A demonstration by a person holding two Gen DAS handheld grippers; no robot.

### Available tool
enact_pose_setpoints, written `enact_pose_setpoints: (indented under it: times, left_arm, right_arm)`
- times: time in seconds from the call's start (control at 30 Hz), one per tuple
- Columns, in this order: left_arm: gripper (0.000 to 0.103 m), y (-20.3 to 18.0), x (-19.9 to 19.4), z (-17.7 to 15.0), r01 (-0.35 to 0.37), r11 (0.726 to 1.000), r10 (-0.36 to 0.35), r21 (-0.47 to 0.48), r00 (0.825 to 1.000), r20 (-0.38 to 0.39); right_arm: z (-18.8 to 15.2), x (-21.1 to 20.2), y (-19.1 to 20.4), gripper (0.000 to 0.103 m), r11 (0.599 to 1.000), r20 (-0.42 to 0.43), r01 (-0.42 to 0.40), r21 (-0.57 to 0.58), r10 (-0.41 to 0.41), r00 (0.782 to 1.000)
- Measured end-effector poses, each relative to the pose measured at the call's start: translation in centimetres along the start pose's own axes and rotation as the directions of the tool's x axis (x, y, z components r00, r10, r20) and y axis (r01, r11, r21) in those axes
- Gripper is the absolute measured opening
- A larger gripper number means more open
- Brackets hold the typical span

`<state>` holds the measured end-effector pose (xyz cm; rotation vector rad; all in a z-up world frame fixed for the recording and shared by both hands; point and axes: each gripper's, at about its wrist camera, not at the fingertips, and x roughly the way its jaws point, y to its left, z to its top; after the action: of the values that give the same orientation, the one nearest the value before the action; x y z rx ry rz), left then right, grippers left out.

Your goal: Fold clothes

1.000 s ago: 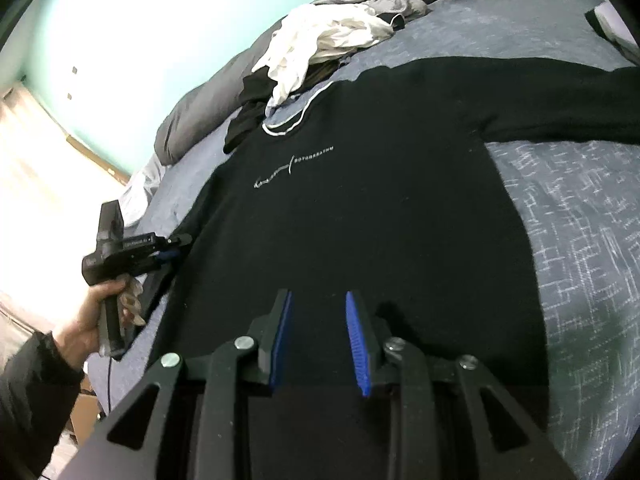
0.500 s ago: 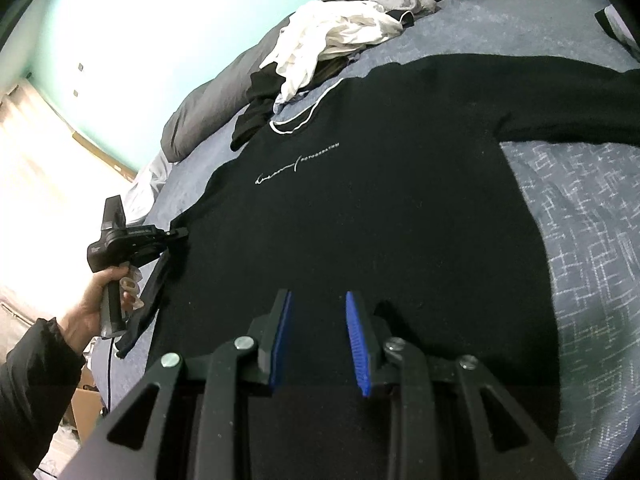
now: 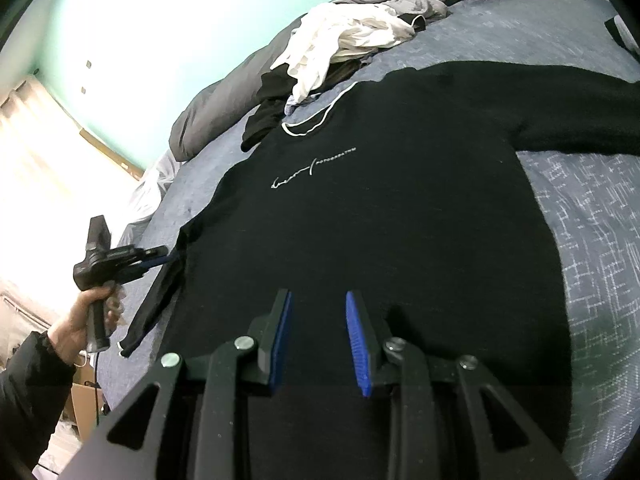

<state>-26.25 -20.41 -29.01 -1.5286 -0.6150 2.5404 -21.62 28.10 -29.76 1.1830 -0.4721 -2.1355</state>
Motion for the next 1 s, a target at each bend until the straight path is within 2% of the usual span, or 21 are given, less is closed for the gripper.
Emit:
enact_pose_setpoints:
  times: [0.27,0.43,0.53,0.6,0.9,1.0]
  left_arm:
    - [0.040,9.2,-6.5,-2.0,-0.069,0.986,0.078,-0.154,0.996,0.048]
    - [0.040,13.6,-9.5,-3.8,-0.131,0.975,0.144,-0.180,0.988,0.057]
    - [0.045,15.2,-10.2,-4.9,-0.145,0.970,0.158,-0.197,0.986,0.051]
    - [0.055,16.2,-10.7,-5.7,-0.154,0.966,0.167,-0.208,0.985,0.047]
    - [0.058,20.8,-12.7,-9.1,-0.195,0.947,0.208,-0.256,0.978,0.025]
    - [0.058,21.3,-12.5,-9.9,-0.201,0.946,0.208,-0.253,0.978,0.001]
  right_arm:
    - [0.0,0.4,1.0,0.027,1.000,0.007,-0.011,-0.012,0.011,1.000]
    - [-0.2,1.0,1.6,0.027,1.000,0.001,-0.010,-0.021,0.010,1.000]
    - [-0.4,1.4,2.1,0.027,0.999,-0.005,-0.003,-0.034,0.003,1.000]
    - [-0.5,1.7,2.4,0.027,0.999,-0.010,-0.002,-0.045,0.001,1.000]
    - [-1.1,2.6,3.4,0.027,0.998,-0.031,-0.010,-0.065,0.008,1.000]
    - [-1.2,2.7,3.6,0.027,0.998,-0.035,-0.012,-0.067,0.009,0.999]
